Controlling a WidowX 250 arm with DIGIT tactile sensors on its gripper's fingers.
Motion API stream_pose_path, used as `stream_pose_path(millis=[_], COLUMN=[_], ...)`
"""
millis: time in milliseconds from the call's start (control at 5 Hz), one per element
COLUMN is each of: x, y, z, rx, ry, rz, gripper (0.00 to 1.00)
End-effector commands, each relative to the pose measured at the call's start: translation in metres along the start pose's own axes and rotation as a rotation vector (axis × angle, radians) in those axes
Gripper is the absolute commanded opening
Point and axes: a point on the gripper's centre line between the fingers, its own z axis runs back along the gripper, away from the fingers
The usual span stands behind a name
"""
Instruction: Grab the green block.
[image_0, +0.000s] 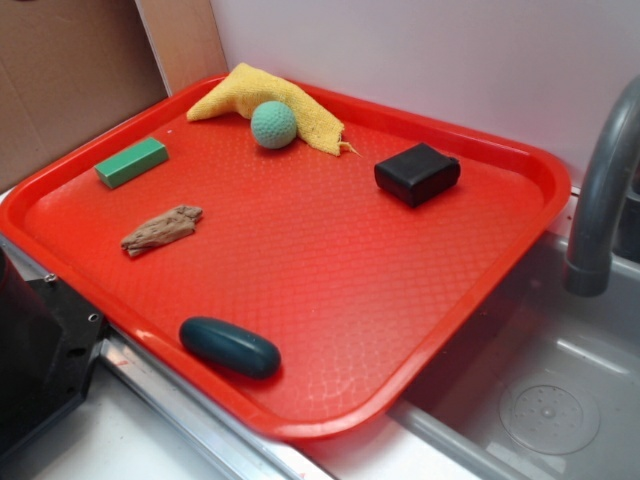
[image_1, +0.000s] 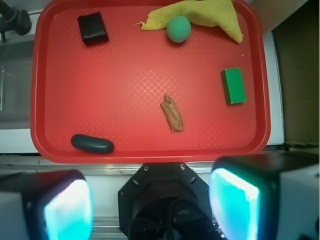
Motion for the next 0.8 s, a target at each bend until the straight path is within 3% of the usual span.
stream_pose_path(millis=[0,200,600], x=[0.000,0.014,0.049], y=[0.000,0.049,0.083], z=[0.000,-0.050,-0.114], rx=[0.000,0.050,0.053], ry=[0.000,0.069,0.083], rz=[0.000,0.033,-0.046], gripper=[1.00,1.00,1.00])
